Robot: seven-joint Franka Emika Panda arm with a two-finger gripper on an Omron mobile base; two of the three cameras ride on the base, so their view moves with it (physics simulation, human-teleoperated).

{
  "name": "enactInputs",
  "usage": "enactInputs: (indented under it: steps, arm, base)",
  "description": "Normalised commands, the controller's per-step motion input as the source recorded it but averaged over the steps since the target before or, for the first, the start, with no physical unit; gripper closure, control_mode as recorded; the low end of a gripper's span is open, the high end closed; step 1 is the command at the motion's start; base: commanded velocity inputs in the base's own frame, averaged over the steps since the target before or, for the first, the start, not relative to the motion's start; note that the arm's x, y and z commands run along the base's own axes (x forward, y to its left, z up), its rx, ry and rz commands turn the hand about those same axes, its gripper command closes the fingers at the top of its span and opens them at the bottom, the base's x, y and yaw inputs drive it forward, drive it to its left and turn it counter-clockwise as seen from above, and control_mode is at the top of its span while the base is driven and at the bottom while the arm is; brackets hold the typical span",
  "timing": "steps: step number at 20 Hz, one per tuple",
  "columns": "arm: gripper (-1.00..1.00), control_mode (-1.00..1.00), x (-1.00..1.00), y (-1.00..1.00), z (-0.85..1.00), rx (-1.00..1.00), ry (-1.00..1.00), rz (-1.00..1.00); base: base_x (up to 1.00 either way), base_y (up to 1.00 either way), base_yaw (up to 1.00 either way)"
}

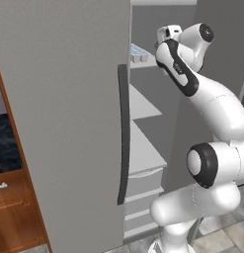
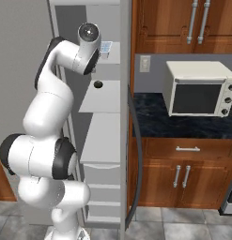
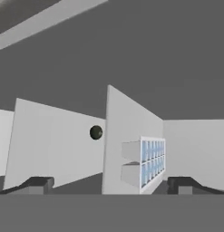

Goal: Open the freezer door, pick up the ice cube tray from the freezer, and place it on the dining counter.

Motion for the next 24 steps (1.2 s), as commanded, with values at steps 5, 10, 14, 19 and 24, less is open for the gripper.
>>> enactInputs:
  steps: [5, 10, 14, 19, 24]
  arm:
    - [-1.00, -1.00, 0.46, 0.00, 0.01, 0.00, 0.00, 0.00]
    - [-1.00, -1.00, 0.53, 0.00, 0.02, 0.00, 0.06, 0.01]
    - [-1.00, -1.00, 0.55, 0.00, 0.00, 0.00, 0.08, 0.00]
    - [-1.00, -1.00, 0.50, 0.00, 0.00, 0.00, 0.02, 0.00]
    - [-1.00, -1.00, 0.48, 0.00, -0.02, -0.01, 0.00, 0.00]
  base:
    - [0.00, 0.00, 0.00]
    - [0.00, 0.00, 0.00]
    - [0.00, 0.00, 0.00]
    - [0.00, 0.00, 0.00]
    - [0.00, 0.00, 0.00]
